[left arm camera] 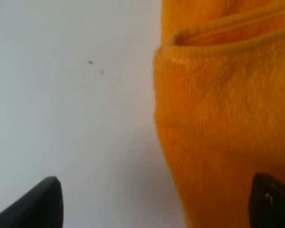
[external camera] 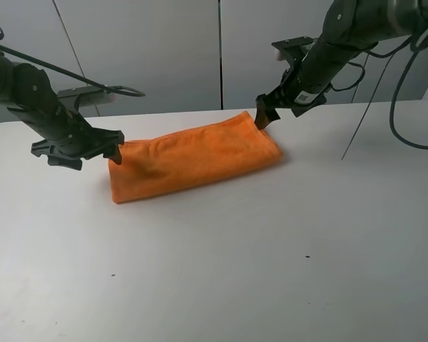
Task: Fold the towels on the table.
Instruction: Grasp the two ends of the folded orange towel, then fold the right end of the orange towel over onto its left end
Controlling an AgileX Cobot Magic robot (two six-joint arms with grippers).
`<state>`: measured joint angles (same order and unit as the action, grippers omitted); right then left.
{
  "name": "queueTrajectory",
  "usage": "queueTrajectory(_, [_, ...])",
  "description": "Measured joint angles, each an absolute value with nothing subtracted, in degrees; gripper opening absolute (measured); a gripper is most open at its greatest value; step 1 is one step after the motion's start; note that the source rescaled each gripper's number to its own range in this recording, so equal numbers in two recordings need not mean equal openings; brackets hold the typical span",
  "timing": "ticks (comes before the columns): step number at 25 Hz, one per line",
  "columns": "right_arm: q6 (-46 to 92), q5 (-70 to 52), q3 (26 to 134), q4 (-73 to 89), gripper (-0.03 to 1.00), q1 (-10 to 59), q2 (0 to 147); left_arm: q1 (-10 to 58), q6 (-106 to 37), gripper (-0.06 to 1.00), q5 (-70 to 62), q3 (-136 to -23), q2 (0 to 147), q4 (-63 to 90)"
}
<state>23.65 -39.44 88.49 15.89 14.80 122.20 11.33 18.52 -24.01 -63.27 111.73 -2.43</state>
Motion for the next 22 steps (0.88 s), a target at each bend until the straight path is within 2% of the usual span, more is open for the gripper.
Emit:
queueTrajectory(12, [24.16, -41.77, 90.63, 21.21, 1.00, 13.18, 126.53, 11.33, 18.02, 1.00, -22.67, -63.61, 116.57, -0.96])
queueTrajectory(22, [33.60, -45.48, 90.73, 38.01, 1.00, 5.68, 130.07, 11.33, 18.02, 1.00, -23.05, -63.97, 117.44, 0.00])
